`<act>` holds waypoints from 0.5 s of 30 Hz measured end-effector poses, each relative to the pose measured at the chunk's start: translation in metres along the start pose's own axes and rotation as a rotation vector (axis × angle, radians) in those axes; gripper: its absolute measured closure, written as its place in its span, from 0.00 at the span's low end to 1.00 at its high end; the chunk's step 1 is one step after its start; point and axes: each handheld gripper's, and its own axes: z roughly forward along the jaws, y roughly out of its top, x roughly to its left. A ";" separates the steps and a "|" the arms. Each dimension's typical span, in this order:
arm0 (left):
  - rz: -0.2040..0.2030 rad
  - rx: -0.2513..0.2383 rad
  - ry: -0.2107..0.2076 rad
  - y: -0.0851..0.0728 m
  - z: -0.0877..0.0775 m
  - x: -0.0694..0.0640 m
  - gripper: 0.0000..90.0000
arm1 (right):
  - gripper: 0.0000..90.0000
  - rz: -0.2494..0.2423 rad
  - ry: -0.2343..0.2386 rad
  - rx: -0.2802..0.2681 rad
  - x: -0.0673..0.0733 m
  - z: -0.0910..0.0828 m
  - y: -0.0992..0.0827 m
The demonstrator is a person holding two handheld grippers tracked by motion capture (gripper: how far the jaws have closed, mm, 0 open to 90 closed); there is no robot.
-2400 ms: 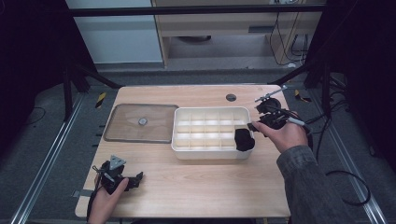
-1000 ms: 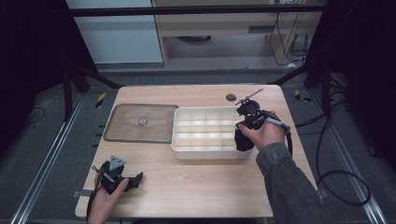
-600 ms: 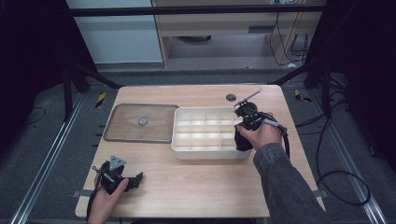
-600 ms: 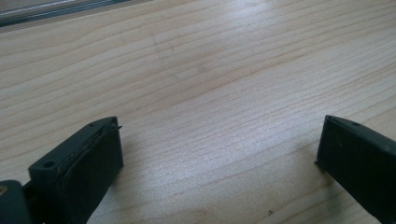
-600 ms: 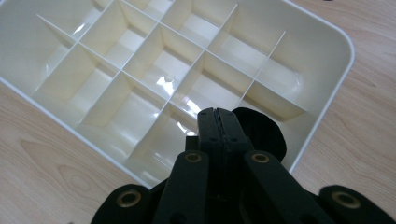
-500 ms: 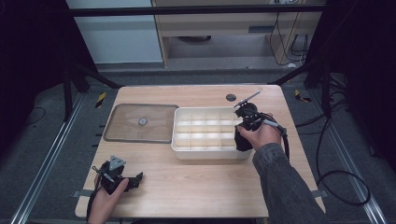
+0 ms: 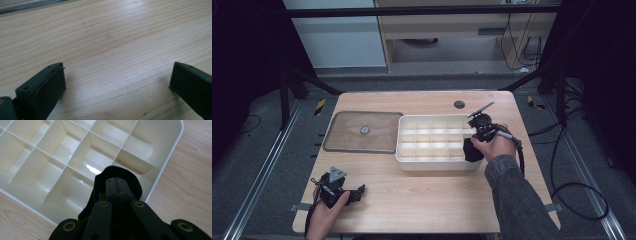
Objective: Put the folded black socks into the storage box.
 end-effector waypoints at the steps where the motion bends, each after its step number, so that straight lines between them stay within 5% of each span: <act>1: -0.003 0.000 -0.001 0.000 0.000 0.000 0.00 | 1.00 -0.003 -0.001 0.002 -0.001 0.002 -0.001; 15: -0.002 0.000 0.000 0.000 0.000 0.000 0.00 | 1.00 -0.008 0.002 0.004 0.001 0.015 -0.012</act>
